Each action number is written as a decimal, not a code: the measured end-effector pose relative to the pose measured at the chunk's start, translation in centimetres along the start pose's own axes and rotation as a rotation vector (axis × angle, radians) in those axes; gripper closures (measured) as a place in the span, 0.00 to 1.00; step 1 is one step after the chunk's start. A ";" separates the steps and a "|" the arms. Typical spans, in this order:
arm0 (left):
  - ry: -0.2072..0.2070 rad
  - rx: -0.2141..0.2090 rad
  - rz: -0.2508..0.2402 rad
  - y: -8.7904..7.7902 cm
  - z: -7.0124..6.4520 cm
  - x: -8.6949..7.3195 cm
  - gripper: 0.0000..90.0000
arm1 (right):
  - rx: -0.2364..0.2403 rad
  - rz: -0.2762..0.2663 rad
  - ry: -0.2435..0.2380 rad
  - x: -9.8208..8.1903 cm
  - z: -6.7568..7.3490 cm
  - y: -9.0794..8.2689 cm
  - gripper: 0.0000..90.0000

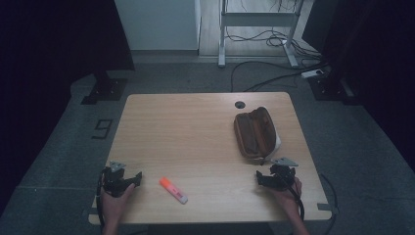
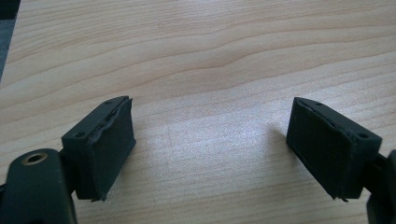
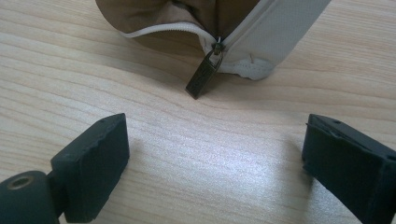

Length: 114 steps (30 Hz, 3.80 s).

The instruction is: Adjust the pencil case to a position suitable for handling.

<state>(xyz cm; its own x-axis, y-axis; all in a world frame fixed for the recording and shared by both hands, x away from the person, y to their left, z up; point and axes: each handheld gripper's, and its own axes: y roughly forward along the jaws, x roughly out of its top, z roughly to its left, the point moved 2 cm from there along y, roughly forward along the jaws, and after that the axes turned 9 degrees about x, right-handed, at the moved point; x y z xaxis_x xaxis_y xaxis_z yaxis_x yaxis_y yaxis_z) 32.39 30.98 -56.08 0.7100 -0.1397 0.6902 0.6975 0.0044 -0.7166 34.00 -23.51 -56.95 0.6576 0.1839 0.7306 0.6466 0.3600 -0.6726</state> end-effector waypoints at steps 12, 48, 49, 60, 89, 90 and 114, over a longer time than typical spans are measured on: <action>-0.001 0.000 -0.001 0.0 0.0 0.0 0.17 | 0.043 -0.047 -0.029 0.4 0.4 -1.1 0.14; 0.000 0.001 0.000 0.0 0.0 0.0 0.17 | 0.025 -0.233 0.043 5.7 -2.4 -4.5 0.16; 0.000 0.001 0.000 0.0 0.0 0.0 0.17 | 0.028 -0.236 0.046 5.9 -2.5 -4.4 0.16; 0.000 0.000 0.000 0.0 0.0 0.0 0.17 | 0.012 -0.217 0.069 7.8 -3.6 -2.8 0.16; 0.000 0.000 0.000 0.0 0.0 0.0 0.17 | 0.031 -0.153 0.120 9.3 -5.3 3.9 0.48; 0.000 0.000 0.000 0.0 0.0 0.0 0.17 | 0.031 -0.152 0.124 9.3 -5.3 4.0 0.52; 0.000 0.000 0.000 0.0 0.0 0.0 0.17 | 0.037 -0.221 0.215 8.8 -5.8 3.1 0.91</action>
<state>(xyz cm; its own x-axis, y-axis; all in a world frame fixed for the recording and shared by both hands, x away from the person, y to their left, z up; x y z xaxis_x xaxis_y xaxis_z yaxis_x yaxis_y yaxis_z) 32.40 30.98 -56.08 0.7101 -0.1397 0.6901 0.6975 0.0047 -0.7166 44.05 -26.12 -53.31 0.5717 -0.0987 0.8145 0.7711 0.4038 -0.4923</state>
